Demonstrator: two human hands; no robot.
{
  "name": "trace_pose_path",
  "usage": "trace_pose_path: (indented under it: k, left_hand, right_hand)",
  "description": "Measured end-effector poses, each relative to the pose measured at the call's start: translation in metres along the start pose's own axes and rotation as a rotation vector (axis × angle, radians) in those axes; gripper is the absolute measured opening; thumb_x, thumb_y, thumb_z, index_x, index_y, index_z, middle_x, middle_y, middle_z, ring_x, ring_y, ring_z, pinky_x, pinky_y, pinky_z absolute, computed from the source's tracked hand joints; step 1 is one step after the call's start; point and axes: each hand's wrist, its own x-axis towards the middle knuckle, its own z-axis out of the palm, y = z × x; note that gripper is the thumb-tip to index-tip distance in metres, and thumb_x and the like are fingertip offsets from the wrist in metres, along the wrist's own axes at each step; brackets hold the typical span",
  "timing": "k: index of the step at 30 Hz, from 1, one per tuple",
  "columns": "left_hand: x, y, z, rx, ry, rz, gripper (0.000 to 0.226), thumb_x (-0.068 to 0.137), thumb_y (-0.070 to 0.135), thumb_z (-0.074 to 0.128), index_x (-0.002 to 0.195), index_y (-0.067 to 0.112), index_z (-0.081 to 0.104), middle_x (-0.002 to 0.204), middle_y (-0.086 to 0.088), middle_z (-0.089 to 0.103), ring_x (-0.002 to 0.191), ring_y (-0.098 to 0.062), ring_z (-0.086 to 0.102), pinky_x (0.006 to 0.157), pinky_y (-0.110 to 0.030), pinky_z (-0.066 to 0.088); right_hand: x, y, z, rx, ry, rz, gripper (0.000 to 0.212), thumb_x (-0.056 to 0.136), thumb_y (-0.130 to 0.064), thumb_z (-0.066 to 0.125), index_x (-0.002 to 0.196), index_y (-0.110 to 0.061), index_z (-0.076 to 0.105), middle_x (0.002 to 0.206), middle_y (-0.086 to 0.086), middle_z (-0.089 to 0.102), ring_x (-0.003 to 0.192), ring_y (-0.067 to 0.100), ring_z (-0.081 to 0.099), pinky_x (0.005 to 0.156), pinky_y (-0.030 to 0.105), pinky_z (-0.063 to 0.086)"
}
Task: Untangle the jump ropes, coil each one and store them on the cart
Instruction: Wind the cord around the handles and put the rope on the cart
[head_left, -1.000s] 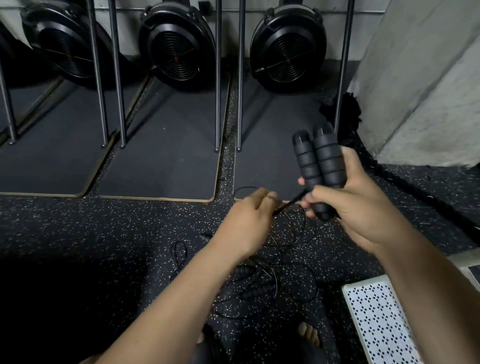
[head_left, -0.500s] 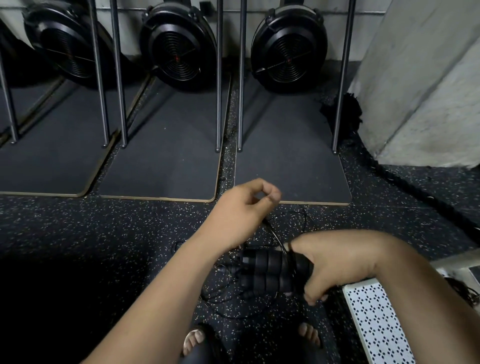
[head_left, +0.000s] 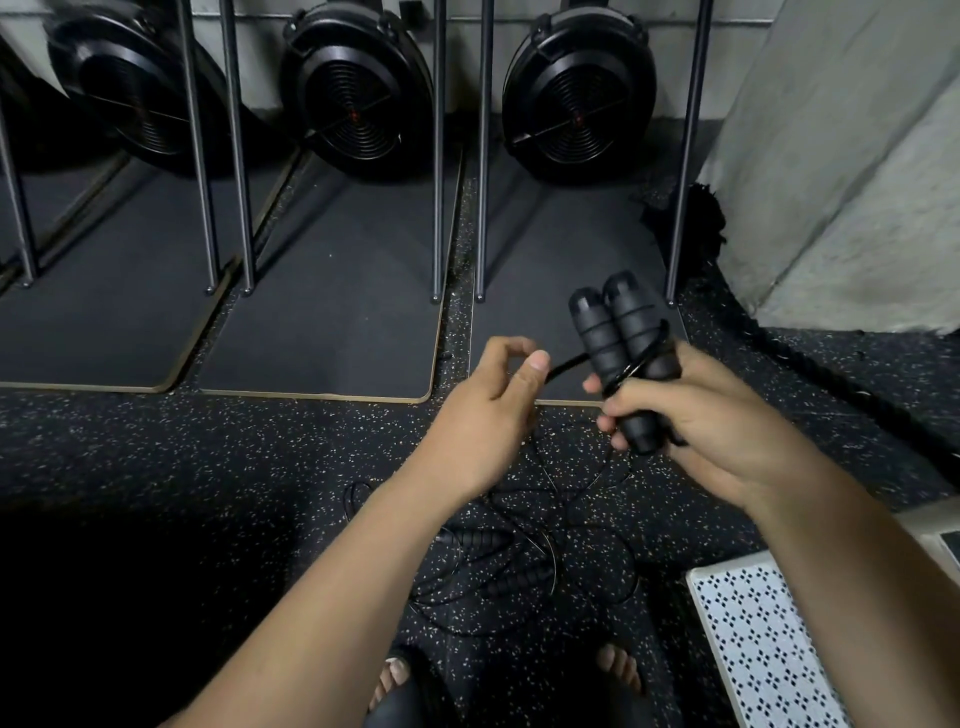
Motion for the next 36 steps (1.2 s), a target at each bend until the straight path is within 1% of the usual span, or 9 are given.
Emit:
trace_pose_path:
  k: [5, 13, 17, 20, 23, 25, 28, 32, 36]
  left_hand:
    - [-0.001, -0.002, -0.003, 0.12, 0.015, 0.021, 0.026, 0.109, 0.052, 0.049, 0.13, 0.038, 0.053, 0.065, 0.003, 0.058, 0.057, -0.01, 0.052, 0.062, -0.032, 0.045]
    - [-0.002, -0.003, -0.008, 0.191, -0.076, 0.037, 0.013, 0.103, 0.044, 0.067, 0.113, 0.035, 0.065, 0.051, 0.011, 0.047, 0.047, -0.011, 0.04, 0.049, -0.025, 0.034]
    - [-0.003, -0.002, -0.012, 0.154, -0.138, 0.051, 0.012, 0.102, 0.044, 0.07, 0.104, 0.032, 0.07, 0.052, 0.011, 0.043, 0.049, -0.013, 0.034, 0.047, -0.026, 0.029]
    - [0.001, 0.002, -0.012, 0.017, -0.182, 0.044, 0.022, 0.105, 0.046, 0.065, 0.104, 0.026, 0.074, 0.058, 0.007, 0.044, 0.053, -0.015, 0.037, 0.053, -0.028, 0.03]
    - [0.002, 0.001, -0.016, -0.198, -0.218, -0.005, 0.029, 0.108, 0.04, 0.06, 0.105, 0.016, 0.076, 0.064, 0.001, 0.058, 0.058, -0.013, 0.053, 0.057, -0.026, 0.043]
    - [0.003, -0.007, -0.016, -0.126, -0.202, -0.004, 0.027, 0.102, 0.037, 0.061, 0.09, 0.015, 0.072, 0.074, 0.0, 0.072, 0.067, -0.016, 0.064, 0.065, -0.027, 0.049]
    - [0.002, -0.006, -0.009, -0.06, -0.093, -0.03, 0.036, 0.101, 0.043, 0.051, 0.072, 0.025, 0.06, 0.058, 0.01, 0.055, 0.053, -0.013, 0.043, 0.055, -0.032, 0.032]
    - [0.003, -0.005, -0.003, -0.054, -0.084, 0.006, 0.026, 0.11, 0.052, 0.047, 0.112, 0.031, 0.063, 0.057, 0.013, 0.047, 0.05, -0.01, 0.042, 0.053, -0.034, 0.031]
    - [0.003, -0.006, -0.003, 0.041, -0.044, 0.031, 0.015, 0.109, 0.049, 0.052, 0.122, 0.04, 0.056, 0.057, 0.012, 0.046, 0.051, -0.012, 0.041, 0.055, -0.034, 0.034]
  right_hand:
    - [0.005, 0.015, -0.002, -0.419, 0.055, 0.135, 0.047, 0.083, 0.013, 0.07, 0.12, -0.011, 0.053, 0.107, 0.025, 0.074, 0.067, 0.024, 0.071, 0.056, 0.038, 0.055]
    - [-0.007, 0.02, 0.008, -0.839, -0.497, 0.304, 0.043, 0.081, 0.015, 0.069, 0.112, -0.012, 0.057, 0.102, 0.019, 0.075, 0.075, 0.022, 0.073, 0.066, 0.04, 0.058]
    - [-0.019, 0.008, 0.014, -0.772, -0.832, 0.301, 0.047, 0.084, 0.014, 0.076, 0.122, -0.011, 0.063, 0.114, 0.013, 0.079, 0.089, 0.014, 0.074, 0.074, 0.037, 0.06]
    - [-0.025, -0.003, 0.014, -0.556, -0.901, 0.184, 0.045, 0.087, 0.017, 0.075, 0.125, -0.005, 0.064, 0.118, 0.019, 0.077, 0.097, 0.032, 0.074, 0.086, 0.055, 0.058]
    - [-0.026, -0.009, 0.01, -0.327, -0.855, 0.061, 0.047, 0.087, 0.019, 0.074, 0.129, 0.0, 0.062, 0.12, 0.025, 0.074, 0.094, 0.028, 0.072, 0.081, 0.049, 0.057]
    - [-0.025, -0.011, 0.009, -0.178, -0.795, -0.023, 0.048, 0.087, 0.019, 0.071, 0.131, 0.002, 0.062, 0.121, 0.028, 0.072, 0.091, 0.027, 0.071, 0.073, 0.037, 0.059]
    - [-0.019, -0.011, 0.008, 0.019, -0.571, -0.105, 0.047, 0.084, 0.015, 0.071, 0.13, 0.005, 0.064, 0.121, 0.028, 0.072, 0.087, 0.027, 0.069, 0.067, 0.034, 0.058]
    - [-0.008, -0.006, 0.007, 0.04, -0.126, -0.115, 0.045, 0.087, 0.009, 0.073, 0.129, -0.004, 0.063, 0.117, 0.02, 0.077, 0.083, 0.026, 0.071, 0.062, 0.033, 0.057]
    - [0.003, 0.008, 0.002, -0.238, 0.156, -0.047, 0.047, 0.089, 0.005, 0.077, 0.124, -0.014, 0.051, 0.107, 0.016, 0.079, 0.077, 0.024, 0.075, 0.058, 0.037, 0.057]
